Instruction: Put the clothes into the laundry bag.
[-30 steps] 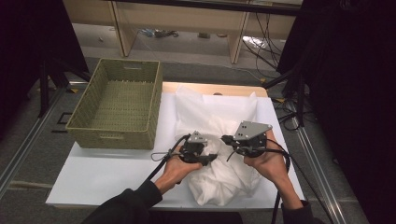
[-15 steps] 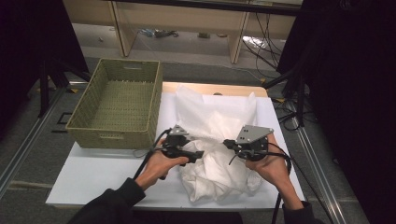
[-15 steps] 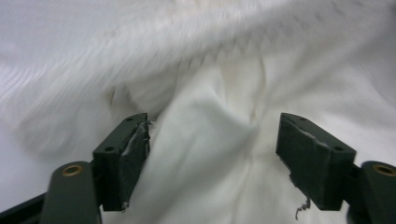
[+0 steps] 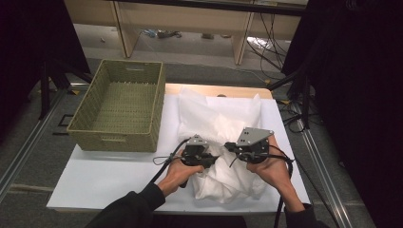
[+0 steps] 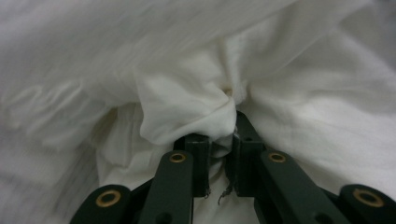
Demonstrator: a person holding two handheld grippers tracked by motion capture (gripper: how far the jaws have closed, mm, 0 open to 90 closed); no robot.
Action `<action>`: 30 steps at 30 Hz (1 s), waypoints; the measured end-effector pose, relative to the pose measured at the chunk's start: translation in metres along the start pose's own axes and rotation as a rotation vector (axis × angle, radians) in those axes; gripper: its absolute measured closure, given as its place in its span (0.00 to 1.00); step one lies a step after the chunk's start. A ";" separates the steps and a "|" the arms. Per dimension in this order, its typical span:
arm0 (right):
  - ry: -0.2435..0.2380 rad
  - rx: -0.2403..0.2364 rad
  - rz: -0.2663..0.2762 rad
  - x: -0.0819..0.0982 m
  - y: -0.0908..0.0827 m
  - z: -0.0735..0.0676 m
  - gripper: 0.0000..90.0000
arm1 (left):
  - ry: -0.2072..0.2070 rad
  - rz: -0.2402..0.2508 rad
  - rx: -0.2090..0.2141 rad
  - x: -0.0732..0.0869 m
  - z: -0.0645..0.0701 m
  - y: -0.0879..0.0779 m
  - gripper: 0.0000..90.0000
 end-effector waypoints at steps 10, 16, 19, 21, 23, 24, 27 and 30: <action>-0.019 -0.001 0.026 -0.006 -0.014 -0.007 1.00 | -0.119 0.064 -0.193 -0.022 -0.053 -0.001 0.77; 0.002 0.000 0.002 0.006 -0.009 -0.002 0.99 | -0.093 -0.037 -0.191 -0.019 -0.030 -0.046 0.43; -0.002 0.007 0.004 0.005 -0.008 -0.001 0.99 | -0.070 -0.067 -0.188 -0.017 -0.020 -0.063 0.35; 0.002 0.005 -0.001 0.005 -0.009 -0.002 0.99 | -0.054 -0.096 -0.149 -0.013 -0.008 -0.071 0.31; 0.000 0.007 0.002 0.004 -0.008 -0.001 0.99 | -0.026 -0.120 -0.130 -0.005 0.004 -0.073 0.26; -0.001 0.008 -0.004 0.004 -0.008 -0.002 1.00 | -0.009 -0.139 -0.120 0.001 0.009 -0.071 0.23; -0.009 0.003 0.001 0.003 -0.007 -0.004 0.99 | 0.008 -0.225 -0.098 0.019 0.012 -0.044 0.17; -0.011 0.000 0.000 0.002 -0.007 -0.004 0.99 | -0.060 -0.201 -0.063 0.018 0.004 -0.019 0.23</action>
Point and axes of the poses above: each handheld gripper's, and its own axes: y roughly forward along the jaws, x roughly out of its underside, z roughly to its right, the point moved 2 cm from there along y, roughly forward along the jaws, and after that the axes turned 8 degrees about x, right-handed, at the moved point
